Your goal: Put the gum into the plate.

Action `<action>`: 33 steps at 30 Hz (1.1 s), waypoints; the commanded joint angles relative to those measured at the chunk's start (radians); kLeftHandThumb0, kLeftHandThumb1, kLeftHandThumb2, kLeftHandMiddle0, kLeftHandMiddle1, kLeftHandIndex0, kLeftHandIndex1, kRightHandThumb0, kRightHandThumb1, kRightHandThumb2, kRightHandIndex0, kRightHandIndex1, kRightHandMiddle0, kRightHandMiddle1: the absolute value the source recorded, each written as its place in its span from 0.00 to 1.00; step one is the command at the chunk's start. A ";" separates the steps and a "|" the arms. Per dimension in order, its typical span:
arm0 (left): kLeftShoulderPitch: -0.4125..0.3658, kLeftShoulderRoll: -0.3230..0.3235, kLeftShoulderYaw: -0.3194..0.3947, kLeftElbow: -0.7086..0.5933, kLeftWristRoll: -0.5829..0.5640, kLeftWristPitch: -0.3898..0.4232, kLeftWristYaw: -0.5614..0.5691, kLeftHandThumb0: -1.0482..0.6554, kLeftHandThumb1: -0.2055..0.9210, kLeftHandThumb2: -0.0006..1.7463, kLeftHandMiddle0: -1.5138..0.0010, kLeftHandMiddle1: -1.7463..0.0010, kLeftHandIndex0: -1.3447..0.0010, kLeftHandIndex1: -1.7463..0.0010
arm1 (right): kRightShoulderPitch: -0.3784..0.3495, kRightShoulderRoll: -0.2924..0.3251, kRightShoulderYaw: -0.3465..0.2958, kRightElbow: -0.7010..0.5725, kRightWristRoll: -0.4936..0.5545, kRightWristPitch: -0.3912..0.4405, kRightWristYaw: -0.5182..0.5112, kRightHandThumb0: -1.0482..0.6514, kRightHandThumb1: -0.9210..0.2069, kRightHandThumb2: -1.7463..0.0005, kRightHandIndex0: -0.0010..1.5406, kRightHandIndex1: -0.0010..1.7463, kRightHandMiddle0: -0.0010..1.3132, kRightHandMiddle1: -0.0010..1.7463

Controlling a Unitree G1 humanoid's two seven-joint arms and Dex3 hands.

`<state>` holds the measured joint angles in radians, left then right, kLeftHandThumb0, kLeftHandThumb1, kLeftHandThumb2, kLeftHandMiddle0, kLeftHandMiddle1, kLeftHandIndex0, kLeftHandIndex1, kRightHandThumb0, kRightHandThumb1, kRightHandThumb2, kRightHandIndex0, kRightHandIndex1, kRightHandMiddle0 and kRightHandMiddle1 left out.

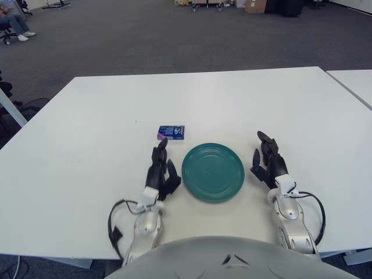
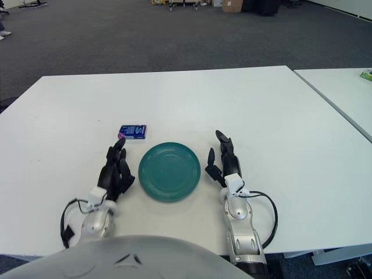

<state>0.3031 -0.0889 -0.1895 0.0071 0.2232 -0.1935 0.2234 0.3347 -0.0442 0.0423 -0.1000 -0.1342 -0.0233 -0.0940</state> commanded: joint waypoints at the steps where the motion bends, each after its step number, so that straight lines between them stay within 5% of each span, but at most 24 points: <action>1: -0.260 0.089 0.018 0.170 0.187 0.014 0.117 0.07 1.00 0.53 0.87 0.99 1.00 0.66 | 0.043 0.005 0.001 0.068 0.000 0.087 0.008 0.22 0.00 0.43 0.10 0.00 0.00 0.27; 5: -0.385 0.185 -0.012 0.270 0.306 0.007 0.148 0.02 1.00 0.49 0.87 1.00 1.00 0.65 | 0.047 0.009 0.002 0.070 -0.002 0.090 0.003 0.22 0.00 0.43 0.10 0.00 0.00 0.27; 15: -0.596 0.310 -0.101 0.439 0.457 -0.004 0.120 0.00 1.00 0.43 0.87 1.00 1.00 0.61 | 0.052 0.017 -0.002 0.075 0.003 0.088 -0.002 0.23 0.00 0.44 0.10 0.00 0.00 0.27; 33: -0.893 0.359 -0.325 0.896 0.584 -0.071 -0.005 0.09 1.00 0.26 0.87 1.00 1.00 0.51 | 0.081 0.021 0.000 0.069 -0.009 0.086 -0.018 0.22 0.00 0.44 0.09 0.00 0.00 0.26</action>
<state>-0.5275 0.2425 -0.4828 0.8193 0.7842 -0.2505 0.2366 0.3396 -0.0288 0.0436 -0.1044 -0.1386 -0.0242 -0.1154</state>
